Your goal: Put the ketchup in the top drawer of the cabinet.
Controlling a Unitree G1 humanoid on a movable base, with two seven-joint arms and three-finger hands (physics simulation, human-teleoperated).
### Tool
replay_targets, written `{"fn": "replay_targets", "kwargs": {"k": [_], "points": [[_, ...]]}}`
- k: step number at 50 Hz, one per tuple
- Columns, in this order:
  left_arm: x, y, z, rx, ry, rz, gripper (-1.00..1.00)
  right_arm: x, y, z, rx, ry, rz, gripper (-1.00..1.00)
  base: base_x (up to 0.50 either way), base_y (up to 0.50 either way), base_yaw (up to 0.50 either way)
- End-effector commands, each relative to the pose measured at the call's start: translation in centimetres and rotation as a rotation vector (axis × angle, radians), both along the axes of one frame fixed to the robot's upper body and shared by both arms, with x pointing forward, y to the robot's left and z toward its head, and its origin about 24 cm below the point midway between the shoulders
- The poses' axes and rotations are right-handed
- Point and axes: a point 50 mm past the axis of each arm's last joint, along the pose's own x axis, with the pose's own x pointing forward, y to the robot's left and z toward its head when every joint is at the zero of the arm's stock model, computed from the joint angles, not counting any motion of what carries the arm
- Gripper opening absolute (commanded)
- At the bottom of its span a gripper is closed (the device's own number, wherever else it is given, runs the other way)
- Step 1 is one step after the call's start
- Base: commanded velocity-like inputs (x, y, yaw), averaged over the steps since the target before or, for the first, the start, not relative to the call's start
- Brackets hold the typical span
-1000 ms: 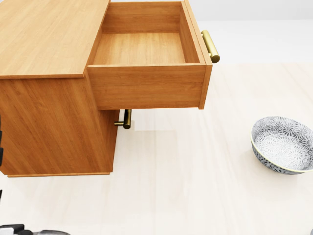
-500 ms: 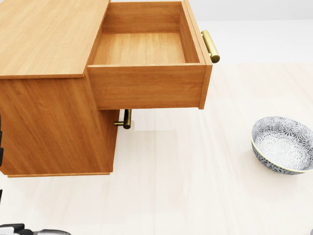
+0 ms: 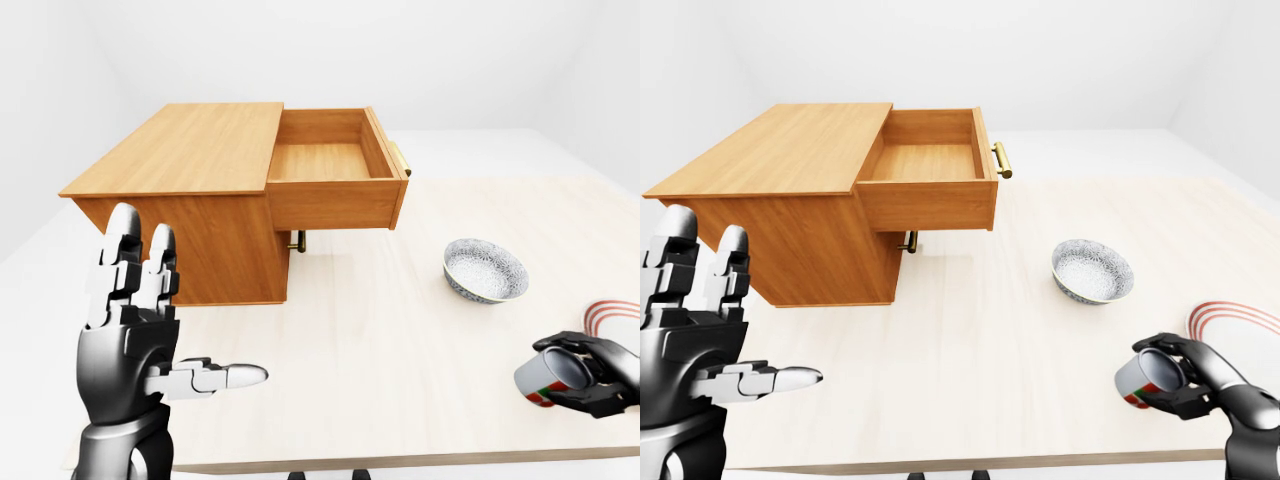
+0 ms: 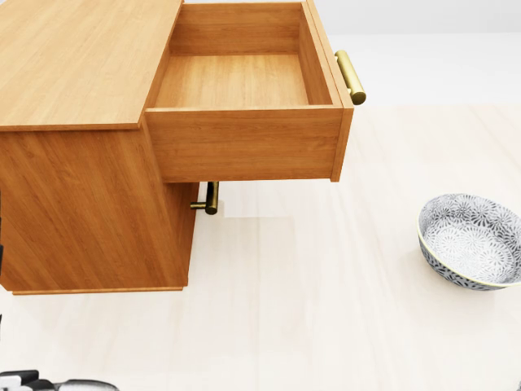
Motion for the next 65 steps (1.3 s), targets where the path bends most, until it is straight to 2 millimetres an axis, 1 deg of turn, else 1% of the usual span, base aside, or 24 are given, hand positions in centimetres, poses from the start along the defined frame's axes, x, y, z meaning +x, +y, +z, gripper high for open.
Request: {"fn": "replay_targets", "kwargs": {"k": [1,12,15,21,22,24,25,26,29,30,33,34,39,40,41,46,48,52,54,58,62,63,65], "points": [[0.1,0.0,-0.1,-0.002,0.004,0.003,1.0,-0.6,0.1,-0.9,0.015,0.035,-0.007,-1.0,0.0,0.0,0.0],[0.1,0.0,-0.2,-0.003,0.009,0.002,1.0,-1.0,0.0,-0.7,0.004,0.027,-0.015,-1.0,0.0,0.0,0.0],[0.0,0.0,-0.1,-0.004,0.008,0.003,1.0,-0.7,0.3,-0.1,-0.017,0.007,-0.001,-1.0,0.0,0.0,0.0],[-0.1,-0.1,0.0,-0.001,0.002,-0.001,1.0,0.5,1.4,2.4,-0.091,-0.097,0.049,-1.0,0.0,0.0,0.0],[-0.1,0.0,0.0,-0.002,-0.001,0.0,1.0,0.9,1.8,3.3,-0.121,-0.129,0.07,-1.0,0.0,0.0,0.0],[-0.1,0.0,0.0,-0.002,0.001,0.001,1.0,1.2,2.2,4.5,-0.161,-0.167,0.085,-1.0,0.0,0.0,0.0],[-0.1,-0.1,-0.1,-0.002,0.006,-0.001,1.0,1.6,2.6,5.8,-0.2,-0.213,0.103,-1.0,0.0,0.0,0.0],[-0.2,-0.1,-0.1,-0.002,0.007,-0.002,1.0,1.8,2.9,6.7,-0.224,-0.245,0.115,-1.0,0.0,0.0,0.0],[-0.2,-0.1,0.1,0.0,-0.001,-0.002,1.0,2.5,3.6,8.5,-0.283,-0.302,0.143,-1.0,0.0,0.0,0.0],[-0.2,-0.1,0.0,-0.001,0.001,-0.003,1.0,2.7,4.4,9.3,-0.315,-0.33,0.165,-1.0,0.0,0.0,0.0],[-0.2,-0.2,0.2,0.001,-0.008,-0.002,1.0,2.9,5.6,11.1,-0.376,-0.393,0.204,-1.0,0.0,0.0,0.0],[-0.1,-0.1,-0.1,0.0,0.004,-0.003,1.0,3.1,6.3,12.1,-0.409,-0.431,0.222,-1.0,0.0,0.0,0.0],[-0.1,0.0,0.0,-0.001,-0.001,0.0,1.0,3.0,8.0,13.2,-0.454,-0.49,0.261,-1.0,0.0,0.0,0.0],[-0.1,0.0,0.0,-0.002,-0.001,0.001,1.0,3.0,8.3,13.6,-0.461,-0.513,0.269,-1.0,0.0,0.0,0.0],[0.0,0.0,-0.1,-0.003,0.004,0.002,1.0,2.9,9.1,14.3,-0.481,-0.546,0.29,-1.0,0.0,0.0,0.0],[-0.1,0.0,0.0,-0.002,0.002,0.001,1.0,2.3,10.9,15.5,-0.533,-0.609,0.328,-1.0,0.0,0.0,0.0],[-0.1,-0.1,-0.1,-0.001,0.006,0.0,1.0,2.2,11.9,16.4,-0.57,-0.651,0.352,-1.0,0.0,0.0,0.0],[-0.1,-0.1,-0.1,-0.001,0.006,0.0,1.0,2.1,12.9,16.9,-0.589,-0.687,0.375,-1.0,0.0,0.0,0.0],[-0.1,-0.1,-0.1,-0.002,0.009,0.001,1.0,2.2,13.4,17.3,-0.592,-0.712,0.391,-1.0,0.0,0.0,0.0],[-0.1,-0.1,-0.1,-0.002,0.009,0.0,1.0,2.7,15.6,18.6,-0.63,-0.788,0.473,-1.0,0.0,0.0,0.0],[-0.1,0.0,0.0,-0.002,0.001,0.002,1.0,2.8,17.0,19.0,-0.631,-0.83,0.527,-1.0,0.0,0.0,0.0],[-0.1,0.0,-0.1,-0.003,0.005,0.002,1.0,3.1,17.6,19.1,-0.624,-0.843,0.554,-1.0,0.0,0.0,0.0],[-0.2,0.0,0.0,-0.002,0.001,0.002,1.0,3.3,18.1,19.2,-0.607,-0.861,0.578,-1.0,0.0,0.0,0.0]]}}
